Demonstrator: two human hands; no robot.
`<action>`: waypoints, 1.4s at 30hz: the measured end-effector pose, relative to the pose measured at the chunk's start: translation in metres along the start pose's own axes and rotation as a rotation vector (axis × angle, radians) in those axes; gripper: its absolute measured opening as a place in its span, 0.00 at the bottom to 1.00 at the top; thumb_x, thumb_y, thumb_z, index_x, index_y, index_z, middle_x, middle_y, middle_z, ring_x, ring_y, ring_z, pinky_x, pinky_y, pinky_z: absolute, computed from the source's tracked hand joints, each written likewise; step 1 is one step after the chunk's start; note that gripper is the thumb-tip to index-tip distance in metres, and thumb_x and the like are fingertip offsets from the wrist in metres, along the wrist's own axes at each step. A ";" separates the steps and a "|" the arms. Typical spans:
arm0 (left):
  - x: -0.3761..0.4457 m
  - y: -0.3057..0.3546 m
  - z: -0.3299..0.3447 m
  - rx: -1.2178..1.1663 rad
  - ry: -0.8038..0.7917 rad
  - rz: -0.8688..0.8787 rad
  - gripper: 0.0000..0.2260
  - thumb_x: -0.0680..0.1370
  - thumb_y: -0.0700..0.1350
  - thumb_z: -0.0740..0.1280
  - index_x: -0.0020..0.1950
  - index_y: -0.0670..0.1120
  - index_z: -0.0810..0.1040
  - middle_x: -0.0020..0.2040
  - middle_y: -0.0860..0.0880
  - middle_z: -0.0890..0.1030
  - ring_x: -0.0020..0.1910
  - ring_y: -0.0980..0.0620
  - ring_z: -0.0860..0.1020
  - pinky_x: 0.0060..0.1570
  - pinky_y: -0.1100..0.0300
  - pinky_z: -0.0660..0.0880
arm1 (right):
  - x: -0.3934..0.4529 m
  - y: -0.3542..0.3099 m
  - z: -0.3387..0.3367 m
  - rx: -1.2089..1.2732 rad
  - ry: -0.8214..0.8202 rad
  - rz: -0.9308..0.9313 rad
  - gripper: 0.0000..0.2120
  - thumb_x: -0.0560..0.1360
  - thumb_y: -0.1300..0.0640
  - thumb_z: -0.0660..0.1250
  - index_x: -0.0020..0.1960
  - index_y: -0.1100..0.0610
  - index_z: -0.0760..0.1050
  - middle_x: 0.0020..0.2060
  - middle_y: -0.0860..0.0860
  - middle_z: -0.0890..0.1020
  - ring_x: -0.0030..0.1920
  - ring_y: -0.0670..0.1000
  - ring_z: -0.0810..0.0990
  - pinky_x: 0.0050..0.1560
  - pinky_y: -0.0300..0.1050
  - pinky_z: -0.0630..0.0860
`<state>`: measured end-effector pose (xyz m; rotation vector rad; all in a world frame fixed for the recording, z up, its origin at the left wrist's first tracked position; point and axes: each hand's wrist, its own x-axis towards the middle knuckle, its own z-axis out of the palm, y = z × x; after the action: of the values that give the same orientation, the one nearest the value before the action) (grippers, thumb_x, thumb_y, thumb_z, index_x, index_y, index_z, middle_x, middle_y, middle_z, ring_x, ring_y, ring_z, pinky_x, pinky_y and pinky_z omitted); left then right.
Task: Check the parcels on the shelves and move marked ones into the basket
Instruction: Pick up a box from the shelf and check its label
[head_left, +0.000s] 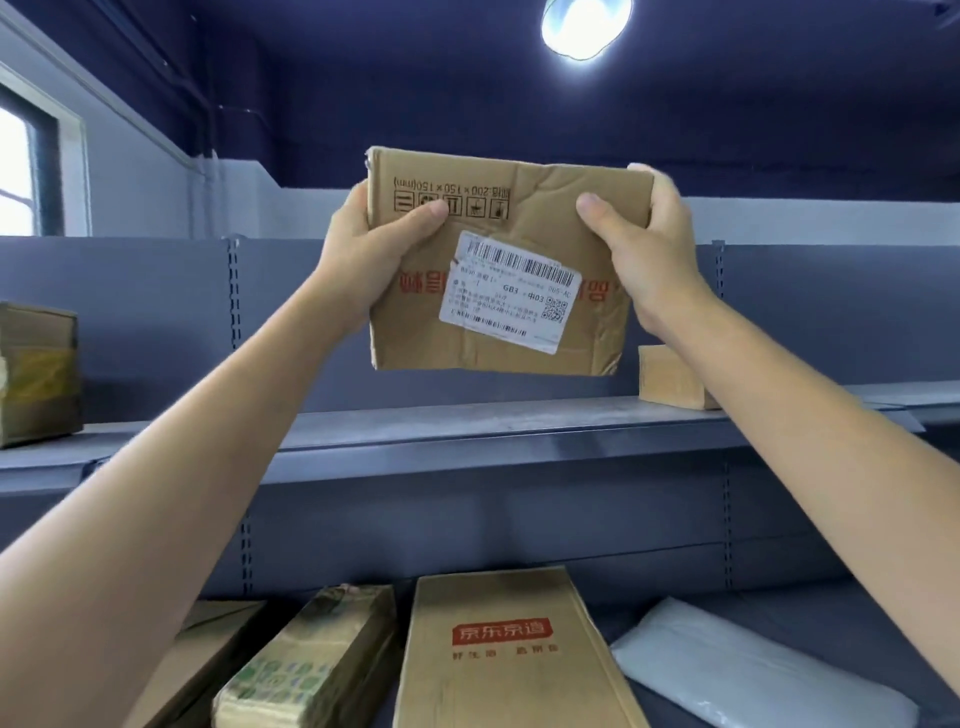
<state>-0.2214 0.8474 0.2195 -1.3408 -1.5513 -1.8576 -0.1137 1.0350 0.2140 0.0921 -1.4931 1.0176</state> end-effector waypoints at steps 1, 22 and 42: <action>-0.005 0.002 -0.005 0.009 0.010 0.006 0.12 0.73 0.48 0.70 0.55 0.49 0.74 0.50 0.52 0.82 0.46 0.56 0.83 0.44 0.60 0.80 | -0.004 -0.004 0.003 0.002 -0.003 -0.007 0.29 0.71 0.51 0.70 0.68 0.54 0.65 0.53 0.46 0.77 0.54 0.45 0.77 0.53 0.39 0.75; -0.051 -0.084 -0.059 0.222 -0.043 -0.299 0.42 0.67 0.50 0.75 0.72 0.49 0.52 0.63 0.50 0.74 0.62 0.48 0.73 0.63 0.45 0.70 | -0.071 0.056 0.056 -0.105 -0.282 0.292 0.38 0.72 0.49 0.69 0.74 0.53 0.50 0.66 0.49 0.72 0.64 0.50 0.71 0.67 0.51 0.67; -0.062 -0.120 -0.151 0.763 0.049 -0.223 0.38 0.71 0.42 0.68 0.74 0.43 0.50 0.71 0.44 0.61 0.67 0.43 0.65 0.65 0.50 0.66 | -0.093 0.073 0.169 -0.470 -0.536 0.253 0.39 0.74 0.60 0.67 0.75 0.54 0.45 0.66 0.56 0.72 0.64 0.56 0.72 0.63 0.48 0.68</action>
<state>-0.3479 0.7323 0.1107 -0.7844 -2.1342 -1.1605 -0.2654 0.9276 0.1239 -0.1778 -2.2468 0.8462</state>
